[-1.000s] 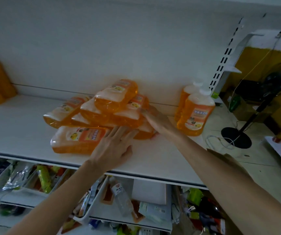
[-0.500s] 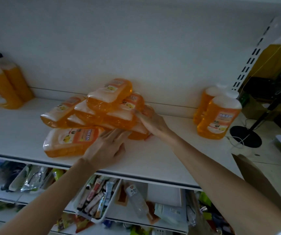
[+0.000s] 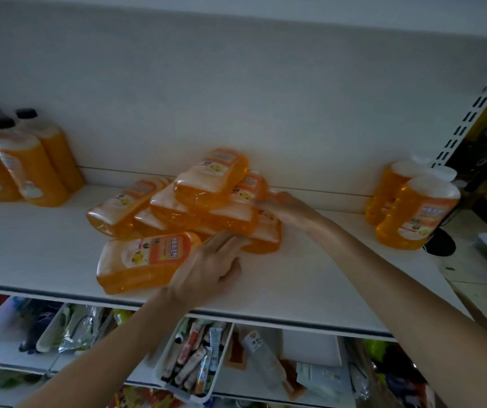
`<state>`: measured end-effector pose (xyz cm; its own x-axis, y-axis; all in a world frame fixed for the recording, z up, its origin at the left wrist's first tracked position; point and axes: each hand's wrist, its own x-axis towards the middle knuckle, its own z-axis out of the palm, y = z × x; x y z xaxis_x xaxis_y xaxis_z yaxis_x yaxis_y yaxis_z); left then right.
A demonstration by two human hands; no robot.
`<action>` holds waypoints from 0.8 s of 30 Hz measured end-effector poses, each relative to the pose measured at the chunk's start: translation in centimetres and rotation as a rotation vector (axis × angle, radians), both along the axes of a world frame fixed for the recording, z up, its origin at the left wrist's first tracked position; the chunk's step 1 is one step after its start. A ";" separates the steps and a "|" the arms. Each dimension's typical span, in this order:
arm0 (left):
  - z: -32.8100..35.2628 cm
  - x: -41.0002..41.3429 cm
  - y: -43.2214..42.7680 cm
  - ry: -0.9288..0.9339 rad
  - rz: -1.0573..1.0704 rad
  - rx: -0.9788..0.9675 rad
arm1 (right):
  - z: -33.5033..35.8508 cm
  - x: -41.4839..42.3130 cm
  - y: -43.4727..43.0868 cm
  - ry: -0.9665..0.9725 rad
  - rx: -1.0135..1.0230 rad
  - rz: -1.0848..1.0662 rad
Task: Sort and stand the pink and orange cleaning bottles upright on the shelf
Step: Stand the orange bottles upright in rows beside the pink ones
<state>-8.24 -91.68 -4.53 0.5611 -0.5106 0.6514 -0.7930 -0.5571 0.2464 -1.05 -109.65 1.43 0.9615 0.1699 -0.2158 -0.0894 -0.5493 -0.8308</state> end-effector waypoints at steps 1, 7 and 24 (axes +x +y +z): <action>0.2 0.1 0.2 0.022 0.000 -0.043 | 0.2 0.0 -0.1 -0.045 -0.051 -0.068; 1.0 0.5 1.2 -0.046 0.006 -0.112 | 1.0 0.2 1.7 -0.321 0.036 -0.310; 7.4 5.7 6.1 0.559 0.402 -0.163 | 3.5 2.0 6.7 -0.294 -0.046 -0.175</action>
